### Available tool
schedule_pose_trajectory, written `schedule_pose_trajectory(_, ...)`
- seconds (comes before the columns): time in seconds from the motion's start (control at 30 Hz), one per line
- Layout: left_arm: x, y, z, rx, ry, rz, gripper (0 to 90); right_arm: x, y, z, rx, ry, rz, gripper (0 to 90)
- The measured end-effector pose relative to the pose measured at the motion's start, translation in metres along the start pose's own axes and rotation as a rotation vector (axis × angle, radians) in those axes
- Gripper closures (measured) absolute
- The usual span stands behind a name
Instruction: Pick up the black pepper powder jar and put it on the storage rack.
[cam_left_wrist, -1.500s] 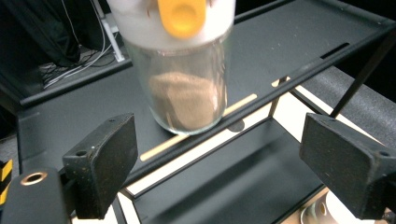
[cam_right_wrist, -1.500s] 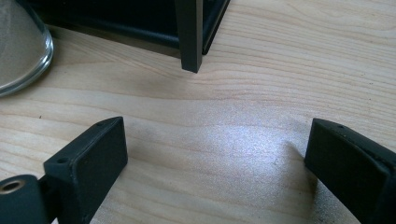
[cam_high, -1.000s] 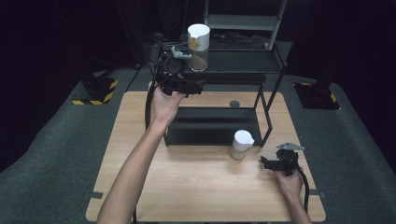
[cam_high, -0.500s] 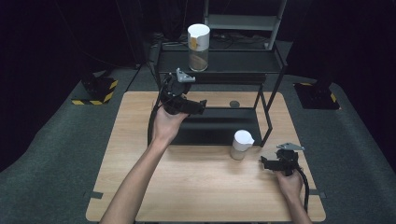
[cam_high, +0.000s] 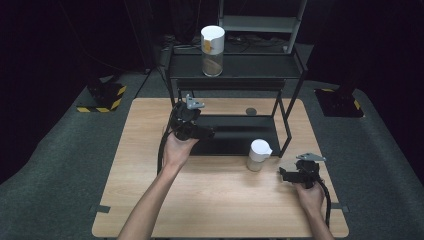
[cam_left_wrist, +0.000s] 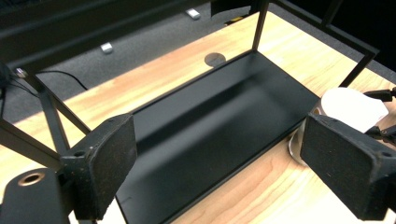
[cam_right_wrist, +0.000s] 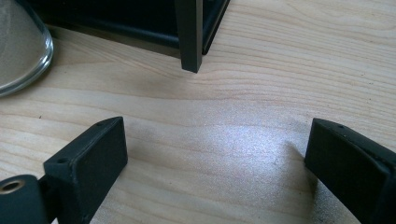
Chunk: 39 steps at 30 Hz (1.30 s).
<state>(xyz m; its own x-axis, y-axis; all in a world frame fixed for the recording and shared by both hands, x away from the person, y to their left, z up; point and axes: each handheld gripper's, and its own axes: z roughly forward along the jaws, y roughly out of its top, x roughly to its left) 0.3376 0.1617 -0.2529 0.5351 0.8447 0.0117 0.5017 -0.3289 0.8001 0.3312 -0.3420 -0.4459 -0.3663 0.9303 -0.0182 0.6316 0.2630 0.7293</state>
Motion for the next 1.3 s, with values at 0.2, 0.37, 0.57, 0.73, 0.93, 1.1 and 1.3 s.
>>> schedule_pose_trajectory(0.2, 0.003, -0.018, 0.012, 0.015, -0.011, -0.031, 10.7, 0.0, 0.0, 0.0, 0.0, 0.0, 0.0, 5.1)
schedule_pose_trajectory(0.37, 0.006, -0.032, 0.025, 0.037, -0.014, -0.052, 10.6, 0.0, 0.0, 0.0, 0.0, 0.0, 0.0, 5.1)
schedule_pose_trajectory(0.57, 0.007, -0.044, 0.035, 0.055, -0.015, -0.068, 10.4, 0.0, 0.0, 0.0, 0.0, 0.0, 0.0, 5.1)
schedule_pose_trajectory(0.73, 0.004, -0.054, 0.045, 0.073, -0.012, -0.072, 10.3, 0.0, 0.0, 0.0, 0.0, 0.0, 0.0, 5.1)
schedule_pose_trajectory(0.93, 0.002, -0.066, 0.057, 0.106, -0.008, -0.078, 10.0, 0.0, 0.0, 0.0, 0.0, 0.0, 0.0, 5.1)
schedule_pose_trajectory(1.1, 0.003, -0.077, 0.066, 0.118, -0.014, -0.105, 9.9, 0.0, 0.0, 0.0, -0.001, 0.0, 0.0, 5.1)
schedule_pose_trajectory(1.3, 0.003, -0.09, 0.076, 0.135, -0.019, -0.127, 9.9, 0.0, 0.0, 0.0, 0.0, 0.0, 0.0, 5.1)
